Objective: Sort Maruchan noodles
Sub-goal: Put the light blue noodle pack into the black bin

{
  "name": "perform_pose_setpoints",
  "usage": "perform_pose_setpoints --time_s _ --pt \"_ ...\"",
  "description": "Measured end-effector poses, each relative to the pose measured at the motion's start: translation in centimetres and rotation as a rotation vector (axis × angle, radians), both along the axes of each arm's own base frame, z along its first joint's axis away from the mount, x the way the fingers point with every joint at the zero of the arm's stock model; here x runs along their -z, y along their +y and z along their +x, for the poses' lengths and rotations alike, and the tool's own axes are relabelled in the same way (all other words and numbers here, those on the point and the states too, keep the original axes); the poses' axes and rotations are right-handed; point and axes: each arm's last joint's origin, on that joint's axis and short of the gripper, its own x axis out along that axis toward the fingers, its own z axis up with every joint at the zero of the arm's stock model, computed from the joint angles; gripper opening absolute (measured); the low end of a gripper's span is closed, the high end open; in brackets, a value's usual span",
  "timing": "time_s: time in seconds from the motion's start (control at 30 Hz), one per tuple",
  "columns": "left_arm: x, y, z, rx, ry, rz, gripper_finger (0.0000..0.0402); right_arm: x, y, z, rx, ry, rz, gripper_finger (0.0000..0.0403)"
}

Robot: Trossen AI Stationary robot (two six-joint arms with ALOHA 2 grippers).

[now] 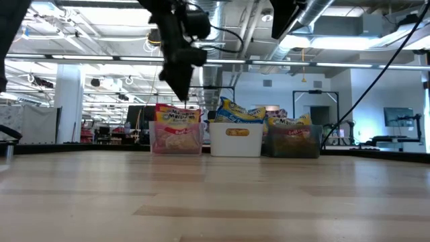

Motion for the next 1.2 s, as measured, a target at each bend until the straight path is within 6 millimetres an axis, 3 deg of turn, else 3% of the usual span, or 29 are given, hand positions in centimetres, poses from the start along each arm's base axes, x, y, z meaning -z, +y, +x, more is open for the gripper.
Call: perform_pose_setpoints --time_s 0.2,0.67,0.9,1.2 --pt "-3.1 -3.4 -3.5 -0.001 -0.06 0.005 0.0086 0.1 0.5 0.0 -0.003 -0.016 0.103 0.0121" --pt "-6.5 -11.8 -11.8 -0.004 -0.231 -0.071 0.0087 0.2 3.2 0.1 -0.088 -0.025 0.193 0.0121" --pt "-8.1 -15.7 -13.5 0.068 -0.322 -0.141 0.0087 0.2 5.0 0.0 -0.127 -0.033 0.248 0.0131" --pt "-8.1 -20.8 -14.8 0.188 -0.29 -0.271 0.0087 0.3 7.2 -0.2 -0.106 -0.061 0.309 0.0186"
